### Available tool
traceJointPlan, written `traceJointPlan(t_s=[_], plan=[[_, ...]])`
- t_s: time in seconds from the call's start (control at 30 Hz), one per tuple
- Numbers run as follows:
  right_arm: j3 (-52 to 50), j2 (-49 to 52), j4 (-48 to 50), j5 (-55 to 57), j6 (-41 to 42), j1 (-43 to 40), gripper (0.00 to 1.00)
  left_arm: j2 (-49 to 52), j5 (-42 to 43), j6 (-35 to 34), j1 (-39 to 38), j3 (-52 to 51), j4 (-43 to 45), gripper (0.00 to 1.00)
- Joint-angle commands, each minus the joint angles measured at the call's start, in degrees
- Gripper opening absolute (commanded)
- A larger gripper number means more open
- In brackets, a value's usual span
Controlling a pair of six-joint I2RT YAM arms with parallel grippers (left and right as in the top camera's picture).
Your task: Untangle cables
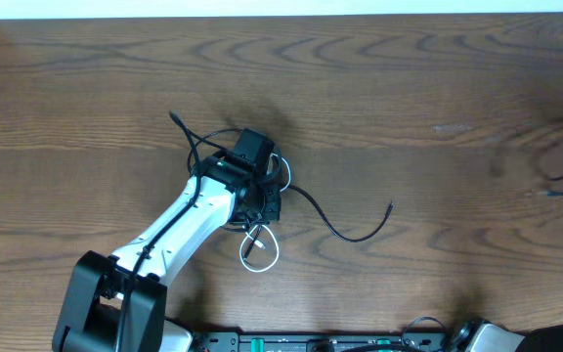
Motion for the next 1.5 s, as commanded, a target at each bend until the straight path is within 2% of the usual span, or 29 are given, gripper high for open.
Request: traceJointPlan(t_s=[0.0, 0.5, 0.6, 0.73, 0.77, 0.93, 1.07, 1.17, 1.27, 1.37, 1.47], plan=[[3.5, -1.0, -1.1, 4.5, -0.4, -2.2, 0.01, 0.4, -0.8, -0.3, -0.1, -0.2, -0.2, 0.08], [2.3, -0.2, -2.0, 5.1, -0.4, -3.0, 0.01, 0.4, -0.8, -0.3, -0.1, -0.2, -0.2, 0.08], [2.3, -0.2, -2.1, 5.1, -0.4, -3.0, 0.1, 0.4, -0.8, -0.3, -0.1, -0.2, -0.2, 0.08], [2.2, -0.2, -2.2, 5.0, -0.2, -3.0, 0.35, 0.4, -0.8, -0.3, -0.1, -0.2, -0.2, 0.08], [2.2, -0.1, -2.3, 5.0, -0.2, -3.0, 0.38, 0.4, -0.8, -0.3, -0.1, -0.2, -0.2, 0.08], [2.2, 0.5, -3.1, 1.1, -0.2, -2.9, 0.44, 0.4, -0.8, -0.3, -0.1, -0.2, -0.2, 0.08], [2.2, 1.7, -4.7, -8.6, -0.2, -2.7, 0.49, 0.4, 0.0, -0.3, -0.1, -0.2, 1.0, 0.08], [2.2, 2.9, -7.6, -15.3, -0.3, -2.1, 0.5, 0.3, 5.7, 0.0, -0.1, 0.0, 4.7, 0.08], [2.2, 4.2, -11.1, -18.2, -0.3, -0.9, 0.52, 0.3, 16.1, 0.3, -0.1, 0.8, 11.0, 0.08], [2.2, 5.5, -14.4, -18.6, -1.5, 0.9, 0.54, 0.2, 27.8, -2.6, -0.1, 1.6, 21.0, 0.08], [2.2, 6.6, -16.3, -18.6, -2.8, 2.8, 0.56, 0.0, 39.4, -7.8, -0.8, 1.6, 35.6, 0.08]])
